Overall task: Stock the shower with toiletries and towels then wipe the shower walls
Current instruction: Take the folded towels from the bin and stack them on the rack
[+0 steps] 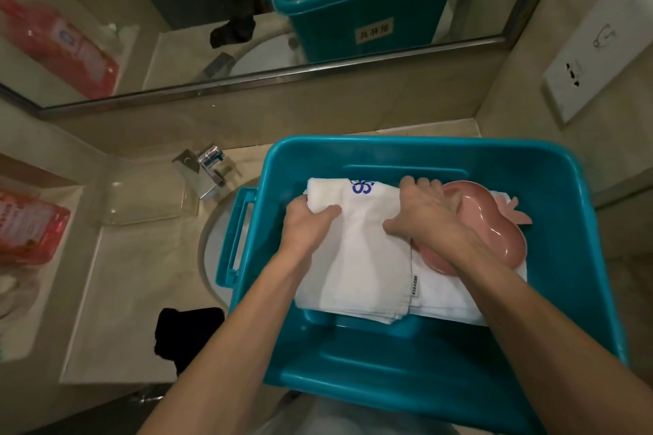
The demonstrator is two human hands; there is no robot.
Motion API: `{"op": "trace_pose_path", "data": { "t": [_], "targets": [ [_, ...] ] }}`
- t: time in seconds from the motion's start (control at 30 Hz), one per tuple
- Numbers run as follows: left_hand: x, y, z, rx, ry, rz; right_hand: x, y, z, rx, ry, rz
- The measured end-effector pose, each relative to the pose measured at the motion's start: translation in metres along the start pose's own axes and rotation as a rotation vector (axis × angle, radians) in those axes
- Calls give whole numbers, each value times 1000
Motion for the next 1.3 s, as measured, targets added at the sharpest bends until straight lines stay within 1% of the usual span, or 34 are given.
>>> {"op": "trace_pose_path", "data": {
  "t": [0.17, 0.3, 0.37, 0.43, 0.53, 0.57, 0.6, 0.67, 0.73, 0.8, 0.97, 1.07, 1.2, 1.3],
  "targets": [
    [7, -10, 5, 34, 31, -104, 10, -5, 8, -60, -101, 66],
    [10, -15, 0, 40, 57, -143, 31, -13, 10, -202, -172, 148],
    [11, -19, -2, 43, 74, -147, 41, -14, 11, -399, -206, 166],
    [13, -25, -3, 56, 75, -141, 48, -11, 12, -677, -197, 108],
    [21, -35, 1, 98, 96, -183, 50, 1, 14, -1215, -74, 16],
    [25, -38, 5, 113, 107, -210, 49, 5, 15, -1358, -36, -17],
    [29, -40, 8, 125, 116, -245, 49, 8, 14, -1454, -13, -39],
    [35, -45, 10, 147, 125, -322, 52, 10, 14, -1550, 30, -55],
    [38, -51, 9, 170, 130, -366, 61, 8, 15, -1558, 60, -7],
    [39, -57, 8, 195, 138, -373, 72, 1, 12, -1528, 33, 57],
    [38, -76, 23, 238, 234, -388, 112, -30, -7, -1347, -9, 208],
    [42, -87, 44, 236, 322, -483, 144, -51, -17, -1264, -11, 359],
    [57, -103, 74, 200, 456, -683, 189, -68, -37, -1160, 8, 547],
    [69, -116, 89, 181, 549, -799, 225, -73, -54, -1181, -4, 689]
  ]
}}
Point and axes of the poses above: each hand's wrist, its own x-axis away from the middle knuckle, its own y-axis out of the palm, z = x × y, the point moved 5 cm from there along -x, towards the middle knuckle
